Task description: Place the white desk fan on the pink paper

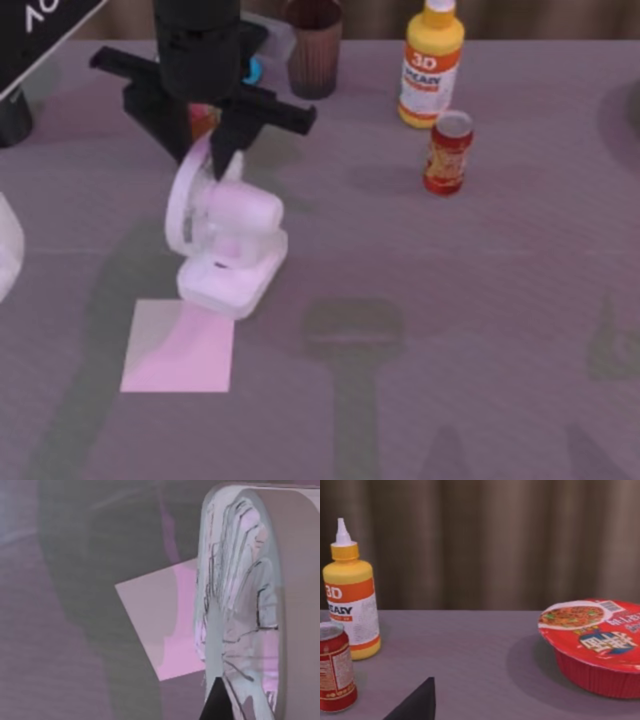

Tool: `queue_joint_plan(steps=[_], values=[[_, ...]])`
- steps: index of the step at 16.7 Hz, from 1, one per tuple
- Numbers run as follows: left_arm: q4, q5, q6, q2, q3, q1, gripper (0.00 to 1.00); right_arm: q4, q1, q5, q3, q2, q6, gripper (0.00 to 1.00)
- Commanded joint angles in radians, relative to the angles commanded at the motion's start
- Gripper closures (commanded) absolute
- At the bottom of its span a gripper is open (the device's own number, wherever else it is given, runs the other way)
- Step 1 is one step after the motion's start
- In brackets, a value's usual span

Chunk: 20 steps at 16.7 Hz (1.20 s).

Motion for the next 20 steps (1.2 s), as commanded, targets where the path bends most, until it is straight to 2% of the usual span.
queue_joint_plan(steps=[3,7,11,14,17,20], values=[[-0.006,-0.028,-0.252,-0.072,-0.099,0.006,1.0,0.0,0.0,0.0,0.0,0.0,0.0,0.0],[0.018,-0.051,-0.713,-0.191,-0.248,0.015,1.0,0.0,0.0,0.0,0.0,0.0,0.0,0.0],[0.084,-0.044,-1.206,-0.318,-0.409,0.024,1.0,0.0,0.0,0.0,0.0,0.0,0.0,0.0],[0.149,-0.02,-1.522,-0.4,-0.525,0.03,1.0,0.0,0.0,0.0,0.0,0.0,0.0,0.0],[0.211,0.012,-1.753,-0.459,-0.625,0.035,1.0,0.0,0.0,0.0,0.0,0.0,0.0,0.0],[0.258,0.041,-1.899,-0.496,-0.699,0.039,1.0,0.0,0.0,0.0,0.0,0.0,0.0,0.0]])
